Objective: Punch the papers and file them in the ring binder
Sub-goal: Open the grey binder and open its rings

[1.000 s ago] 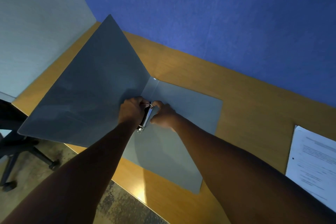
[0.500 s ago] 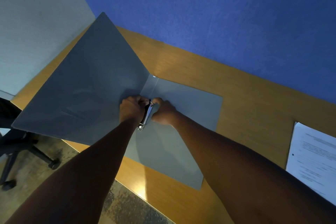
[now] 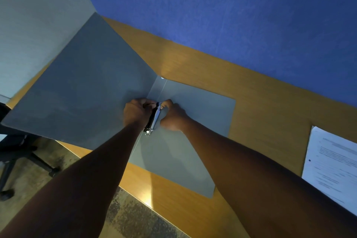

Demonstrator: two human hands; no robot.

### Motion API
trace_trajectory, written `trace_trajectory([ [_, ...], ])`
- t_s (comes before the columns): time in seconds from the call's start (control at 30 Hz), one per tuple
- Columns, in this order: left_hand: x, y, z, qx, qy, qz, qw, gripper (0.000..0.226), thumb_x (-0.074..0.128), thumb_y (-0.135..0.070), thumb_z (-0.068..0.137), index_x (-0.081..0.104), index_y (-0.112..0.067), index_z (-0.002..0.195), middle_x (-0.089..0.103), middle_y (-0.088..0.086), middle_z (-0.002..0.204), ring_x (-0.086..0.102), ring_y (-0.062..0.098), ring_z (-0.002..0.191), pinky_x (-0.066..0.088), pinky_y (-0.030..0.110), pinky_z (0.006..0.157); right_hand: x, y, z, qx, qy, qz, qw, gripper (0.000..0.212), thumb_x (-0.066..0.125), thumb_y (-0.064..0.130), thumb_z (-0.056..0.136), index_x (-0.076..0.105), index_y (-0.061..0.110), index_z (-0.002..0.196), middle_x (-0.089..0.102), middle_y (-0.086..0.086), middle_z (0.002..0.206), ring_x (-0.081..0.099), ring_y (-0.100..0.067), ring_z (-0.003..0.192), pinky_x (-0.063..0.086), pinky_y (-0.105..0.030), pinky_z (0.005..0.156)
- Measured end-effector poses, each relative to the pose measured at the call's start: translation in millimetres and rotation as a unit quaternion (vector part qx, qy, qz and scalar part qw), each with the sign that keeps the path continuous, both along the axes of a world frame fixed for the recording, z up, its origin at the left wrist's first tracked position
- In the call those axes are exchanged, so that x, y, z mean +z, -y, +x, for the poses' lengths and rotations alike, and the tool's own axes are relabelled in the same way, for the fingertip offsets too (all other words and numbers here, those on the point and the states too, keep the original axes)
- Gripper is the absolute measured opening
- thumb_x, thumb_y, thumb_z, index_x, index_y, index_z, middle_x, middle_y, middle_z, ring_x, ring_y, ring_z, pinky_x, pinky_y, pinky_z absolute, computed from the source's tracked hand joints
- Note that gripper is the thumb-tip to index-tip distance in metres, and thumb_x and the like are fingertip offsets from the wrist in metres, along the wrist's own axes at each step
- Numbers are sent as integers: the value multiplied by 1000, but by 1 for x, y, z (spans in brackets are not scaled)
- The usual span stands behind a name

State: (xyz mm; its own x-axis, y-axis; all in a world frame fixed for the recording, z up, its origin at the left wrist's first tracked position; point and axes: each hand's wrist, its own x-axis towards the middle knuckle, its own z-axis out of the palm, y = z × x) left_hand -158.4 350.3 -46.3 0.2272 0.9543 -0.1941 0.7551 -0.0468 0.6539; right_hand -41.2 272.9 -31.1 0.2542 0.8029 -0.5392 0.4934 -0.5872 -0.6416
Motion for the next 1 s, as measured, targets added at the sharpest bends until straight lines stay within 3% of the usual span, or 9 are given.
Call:
trace_trajectory([
  [0.1, 0, 1, 1, 2, 0, 2, 1000, 12, 71, -19, 84, 80, -23, 91, 76, -5, 83, 68, 8, 73, 43, 13, 61, 0, 1, 1, -5, -16, -5, 1000, 57, 58, 15, 84, 38, 25, 136, 43, -12, 131, 48, -29, 123, 43, -39, 102],
  [0.3, -2, 0, -1, -24, -21, 15, 999, 13, 70, -21, 84, 80, -23, 93, 77, -1, 86, 73, 16, 84, 54, 24, 76, 0, 4, -2, -34, -27, 1, 999, 63, 60, 14, 83, 34, 25, 139, 43, -11, 136, 44, -28, 128, 42, -38, 105],
  [0.47, 3, 5, -1, -45, -46, 32, 997, 16, 69, -21, 88, 79, -20, 100, 77, 10, 92, 72, 25, 92, 49, 24, 77, -2, 6, -6, -50, -26, 1, 998, 74, 62, 16, 83, 24, 16, 146, 39, -12, 143, 37, -30, 135, 34, -38, 111],
  [0.6, 9, 9, -2, -35, -62, 23, 997, 20, 65, -18, 89, 78, -22, 104, 76, 8, 97, 70, 26, 97, 47, 23, 80, -4, 13, -12, -77, -49, 13, 996, 74, 63, 13, 83, 24, 13, 146, 44, -12, 140, 35, -30, 134, 34, -37, 110],
  [0.73, 16, 13, -2, -48, -84, 38, 995, 21, 60, -12, 89, 78, -19, 99, 76, 6, 92, 70, 28, 94, 51, 29, 79, -8, 25, -14, -137, -86, 34, 986, 73, 63, 8, 81, 27, 12, 143, 48, -14, 135, 43, -30, 129, 42, -35, 103],
  [0.87, 27, 20, 4, -54, -118, 55, 990, 15, 57, -6, 88, 72, -8, 90, 69, 18, 81, 63, 37, 78, 42, 29, 65, -7, 41, -11, -170, -107, 45, 979, 69, 63, 7, 81, 29, 11, 141, 49, -13, 131, 52, -27, 120, 44, -25, 82],
  [0.93, 34, 23, 6, -50, -122, 63, 989, 15, 59, -6, 87, 73, -7, 94, 72, 20, 90, 64, 38, 84, 48, 33, 71, -5, 49, -7, -180, -105, 47, 977, 66, 62, 7, 82, 32, 8, 140, 53, -12, 127, 55, -25, 114, 42, -23, 80],
  [1.0, 41, 24, 9, -32, -106, 67, 992, 22, 62, -7, 88, 74, -12, 106, 74, 14, 105, 65, 36, 103, 49, 34, 86, 2, 60, -1, -190, -101, 49, 975, 61, 61, 6, 82, 35, 7, 137, 56, -7, 113, 56, -20, 101, 41, -19, 74],
])
